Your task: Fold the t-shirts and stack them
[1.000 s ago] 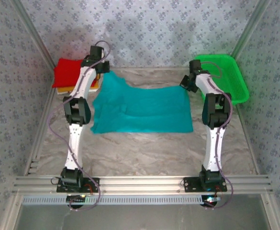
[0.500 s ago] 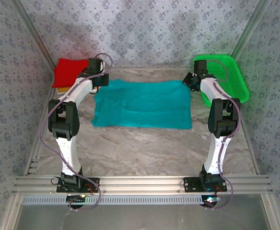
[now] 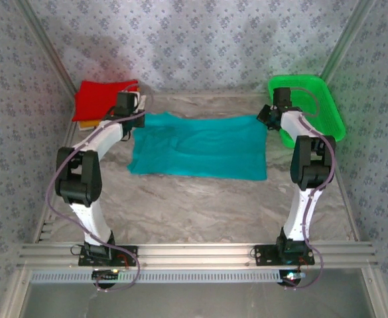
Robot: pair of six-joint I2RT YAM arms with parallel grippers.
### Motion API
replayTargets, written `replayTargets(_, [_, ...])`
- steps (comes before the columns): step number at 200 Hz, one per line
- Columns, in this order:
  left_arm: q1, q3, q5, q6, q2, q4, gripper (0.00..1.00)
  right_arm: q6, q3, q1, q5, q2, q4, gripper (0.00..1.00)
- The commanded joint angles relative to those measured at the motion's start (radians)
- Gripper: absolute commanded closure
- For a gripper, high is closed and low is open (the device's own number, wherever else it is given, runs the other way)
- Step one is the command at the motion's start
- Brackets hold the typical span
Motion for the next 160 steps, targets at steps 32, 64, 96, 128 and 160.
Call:
replayTargets(32, [0.005, -0.167, -0.074, -0.014, -0.159, 0.066, 1.00, -0.045, -0.126, -0.002, -0.008, -0.130, 0.028, 1.00])
replayTargets(64, [0.005, -0.234, -0.102, -0.024, -0.184, 0.063, 1.00, -0.057, -0.195, 0.005, 0.011, -0.183, 0.031, 1.00])
replayTargets(96, [0.005, -0.226, -0.084, -0.029, -0.168, 0.057, 1.00, -0.053, -0.206, 0.010, 0.008, -0.188, 0.031, 1.00])
replayTargets(128, [0.002, -0.203, -0.076, -0.036, -0.185, 0.042, 1.00, -0.042, -0.196, 0.012, 0.025, -0.206, 0.011, 1.00])
replayTargets(160, [-0.004, -0.253, -0.075, -0.061, -0.219, 0.026, 1.00, -0.019, -0.253, 0.015, 0.035, -0.237, 0.009, 1.00])
